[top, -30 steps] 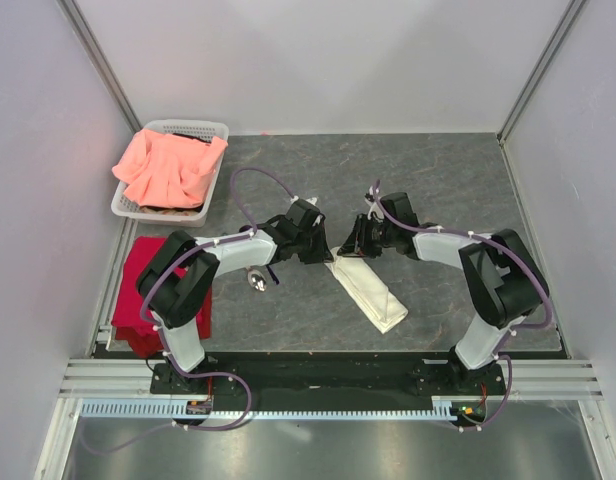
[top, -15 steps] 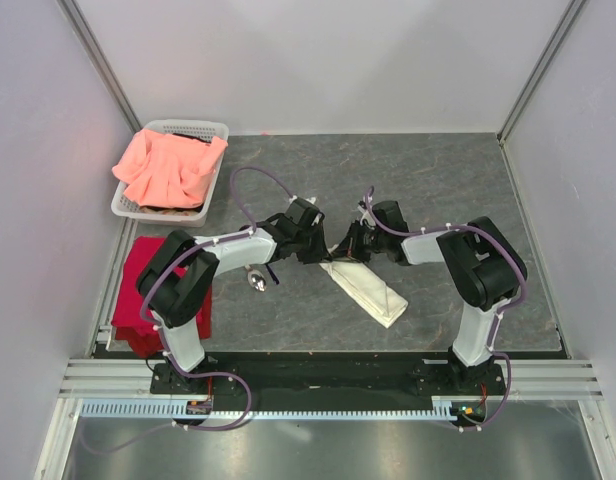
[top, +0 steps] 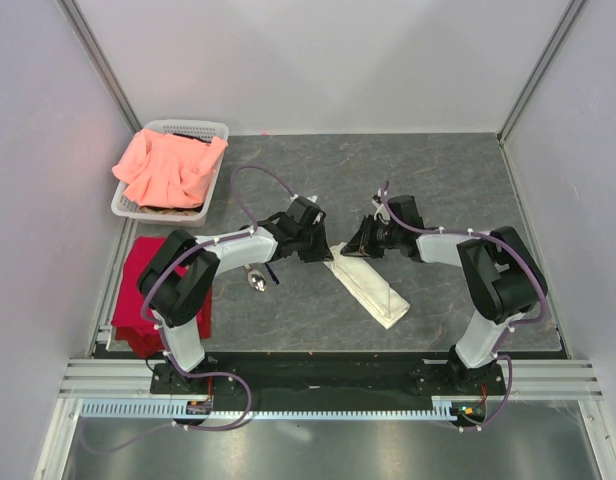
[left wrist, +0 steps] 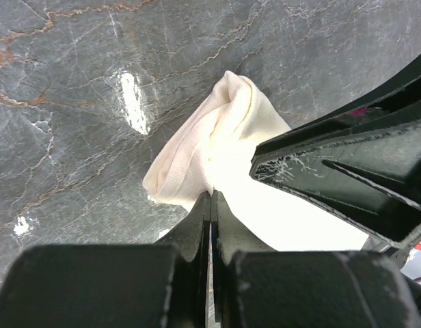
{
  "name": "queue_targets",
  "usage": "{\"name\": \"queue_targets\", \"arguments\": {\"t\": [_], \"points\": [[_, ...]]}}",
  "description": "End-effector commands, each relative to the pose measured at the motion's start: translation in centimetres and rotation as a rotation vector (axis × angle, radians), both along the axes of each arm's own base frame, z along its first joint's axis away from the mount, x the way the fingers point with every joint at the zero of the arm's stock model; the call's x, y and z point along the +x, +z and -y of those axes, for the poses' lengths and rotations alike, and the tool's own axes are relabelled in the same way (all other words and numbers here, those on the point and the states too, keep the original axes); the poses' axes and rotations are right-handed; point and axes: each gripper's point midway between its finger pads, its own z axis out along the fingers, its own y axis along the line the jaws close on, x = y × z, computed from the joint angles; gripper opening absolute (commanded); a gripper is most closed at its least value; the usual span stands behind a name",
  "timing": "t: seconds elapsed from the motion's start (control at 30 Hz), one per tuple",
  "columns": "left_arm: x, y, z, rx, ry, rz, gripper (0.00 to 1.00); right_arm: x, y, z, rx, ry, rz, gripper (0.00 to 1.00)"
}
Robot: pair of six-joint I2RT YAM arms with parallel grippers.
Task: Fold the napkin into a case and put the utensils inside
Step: Grasp the top corner of the square folded napkin from the folded napkin.
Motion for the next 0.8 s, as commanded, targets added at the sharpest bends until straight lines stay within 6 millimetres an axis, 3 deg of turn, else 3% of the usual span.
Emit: {"name": "queue_targets", "arguments": {"t": [0.0, 0.17, 0.3, 0.43, 0.57, 0.6, 0.63, 0.67, 0.77], "points": [[0.5, 1.5, 0.6, -0.034, 0.002, 0.031, 0.02, 0.2, 0.8, -0.9, 0.022, 0.043, 0.031, 0.17], [0.7, 1.6, 1.2, -0.052, -0.011, 0.025, 0.02, -0.8, 0.3, -4.1, 0.065, 0.089, 0.021, 0.07], [1.1, 1.6, 1.5, -0.055, -0.008, 0.028, 0.02, -1.6, -1.8, -5.4, 0.118, 0.096, -0.039, 0.06], [1.9, 0.9, 2.0, -0.034, -0.015, 0.01, 0.02, -1.4, -2.7, -4.2, 0.147, 0.066, -0.061, 0.05], [1.8, 0.6, 1.6, -0.022, -0.009, 0.008, 0.02, -1.3, 0.1, -2.4, 0.101, 0.078, 0.015, 0.06], [1.8, 0.5, 1.5, -0.019, -0.01, 0.007, 0.02, -0.7, 0.5, -1.9, 0.063, 0.06, 0.036, 0.07], [1.9, 0.7, 1.5, -0.022, -0.01, 0.011, 0.02, -1.4, 0.2, -1.3, 0.018, 0.064, 0.005, 0.08], [1.9, 0.9, 1.6, -0.028, -0.014, 0.014, 0.02, -1.2, 1.5, -1.0, 0.01, 0.064, 0.041, 0.08], [1.8, 1.1, 1.7, -0.031, -0.019, 0.014, 0.02, -1.2, 2.5, -0.1, -0.011, 0.053, 0.068, 0.1]]}}
